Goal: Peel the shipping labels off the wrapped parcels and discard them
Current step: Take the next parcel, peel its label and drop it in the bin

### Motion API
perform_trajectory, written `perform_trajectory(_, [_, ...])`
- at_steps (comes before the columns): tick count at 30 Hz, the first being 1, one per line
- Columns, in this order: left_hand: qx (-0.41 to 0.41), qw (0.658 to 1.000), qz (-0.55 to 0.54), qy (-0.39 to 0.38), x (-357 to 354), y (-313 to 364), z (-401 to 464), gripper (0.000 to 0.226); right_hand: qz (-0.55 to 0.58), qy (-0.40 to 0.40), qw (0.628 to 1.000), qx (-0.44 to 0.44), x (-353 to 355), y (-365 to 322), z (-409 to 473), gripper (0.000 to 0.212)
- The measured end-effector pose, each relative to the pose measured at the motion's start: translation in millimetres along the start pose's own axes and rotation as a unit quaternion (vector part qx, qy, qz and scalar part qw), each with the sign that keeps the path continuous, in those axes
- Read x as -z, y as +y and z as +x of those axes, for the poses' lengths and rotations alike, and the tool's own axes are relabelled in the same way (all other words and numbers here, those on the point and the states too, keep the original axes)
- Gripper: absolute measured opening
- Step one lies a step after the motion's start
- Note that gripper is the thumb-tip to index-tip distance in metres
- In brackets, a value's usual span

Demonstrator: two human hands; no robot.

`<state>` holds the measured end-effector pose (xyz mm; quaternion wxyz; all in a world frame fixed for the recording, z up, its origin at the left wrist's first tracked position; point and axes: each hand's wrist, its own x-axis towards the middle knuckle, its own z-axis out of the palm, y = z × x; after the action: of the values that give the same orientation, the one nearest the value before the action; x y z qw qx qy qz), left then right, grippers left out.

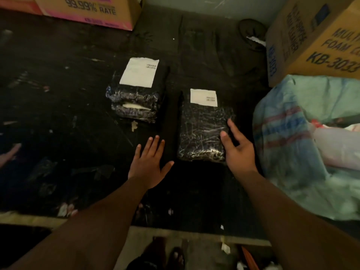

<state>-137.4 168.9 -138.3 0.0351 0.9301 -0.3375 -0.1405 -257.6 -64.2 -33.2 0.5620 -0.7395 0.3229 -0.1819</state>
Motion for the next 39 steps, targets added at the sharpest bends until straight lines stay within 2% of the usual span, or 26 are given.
perform_trajectory(3, [0.001,1.000,-0.028,0.008,-1,-1,-7,0.090,0.006,0.006,1.000,-0.011,-1,21,-36,0.047])
perform_trajectory(8, [0.009,0.999,-0.043,0.018,-4,0,-19,0.074,-0.004,-0.014,1.000,-0.027,2,51,-77,0.047])
perform_trajectory(12, [0.011,0.999,-0.034,0.014,-4,0,-18,0.072,-0.062,-0.048,0.996,-0.048,4,74,-92,0.050])
perform_trajectory(18, [0.013,0.999,-0.032,0.018,-5,-1,-13,0.072,-0.150,-0.080,0.984,-0.052,2,74,-82,0.056])
perform_trajectory(23, [0.012,0.999,-0.040,0.021,1,1,-14,0.071,-0.188,-0.110,0.973,-0.070,2,58,-72,0.050])
perform_trajectory(26, [0.024,0.997,-0.063,0.023,12,3,-10,0.064,-0.275,-0.113,0.954,-0.044,15,46,-62,0.045])
perform_trajectory(30, [0.055,0.991,-0.103,0.067,45,14,21,0.050,-0.378,-0.135,0.914,0.050,26,18,-21,0.042])
perform_trajectory(32, [0.064,0.981,-0.161,0.084,60,20,42,0.054,-0.379,-0.136,0.913,0.063,22,2,12,0.037])
perform_trajectory(34, [0.037,0.972,-0.219,0.076,70,26,62,0.067,-0.374,-0.118,0.917,0.069,14,-12,45,0.031])
perform_trajectory(39, [-0.048,0.964,-0.259,0.025,88,40,108,0.117,-0.408,-0.133,0.901,0.062,-12,-37,108,0.033])
